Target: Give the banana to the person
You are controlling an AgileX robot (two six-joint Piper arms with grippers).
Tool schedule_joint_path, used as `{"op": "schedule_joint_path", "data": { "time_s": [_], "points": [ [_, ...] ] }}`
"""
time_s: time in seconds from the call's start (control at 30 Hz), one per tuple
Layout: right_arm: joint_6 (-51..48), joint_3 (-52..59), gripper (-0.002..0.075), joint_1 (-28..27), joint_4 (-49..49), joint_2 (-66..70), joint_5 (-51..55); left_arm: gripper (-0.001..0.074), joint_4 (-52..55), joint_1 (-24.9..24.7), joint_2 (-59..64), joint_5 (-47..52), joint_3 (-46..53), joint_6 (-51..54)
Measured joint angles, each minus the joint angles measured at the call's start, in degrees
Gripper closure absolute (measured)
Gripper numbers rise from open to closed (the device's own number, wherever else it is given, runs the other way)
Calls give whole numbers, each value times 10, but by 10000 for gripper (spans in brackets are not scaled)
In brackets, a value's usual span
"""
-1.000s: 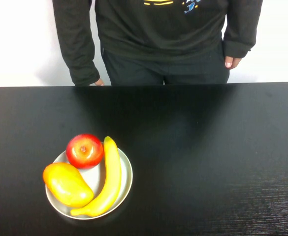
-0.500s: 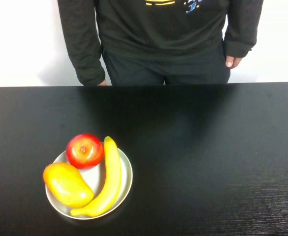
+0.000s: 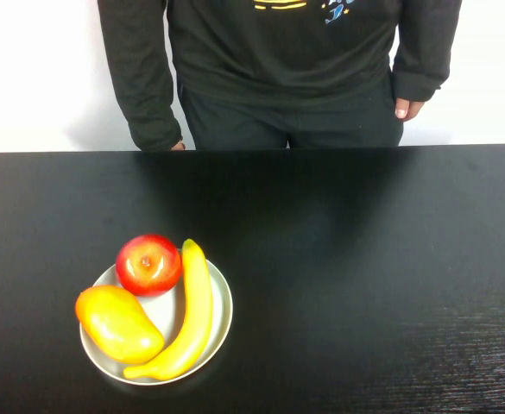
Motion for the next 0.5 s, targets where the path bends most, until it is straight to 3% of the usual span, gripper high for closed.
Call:
{"op": "schedule_joint_path", "data": {
  "time_s": [0.27, 0.5],
  "points": [
    [0, 0, 733, 0, 0, 0, 0, 738, 0, 0, 0, -5, 0, -15],
    [0, 0, 733, 0, 0, 0, 0, 738, -79, 0, 0, -67, 0, -134]
  ]
}}
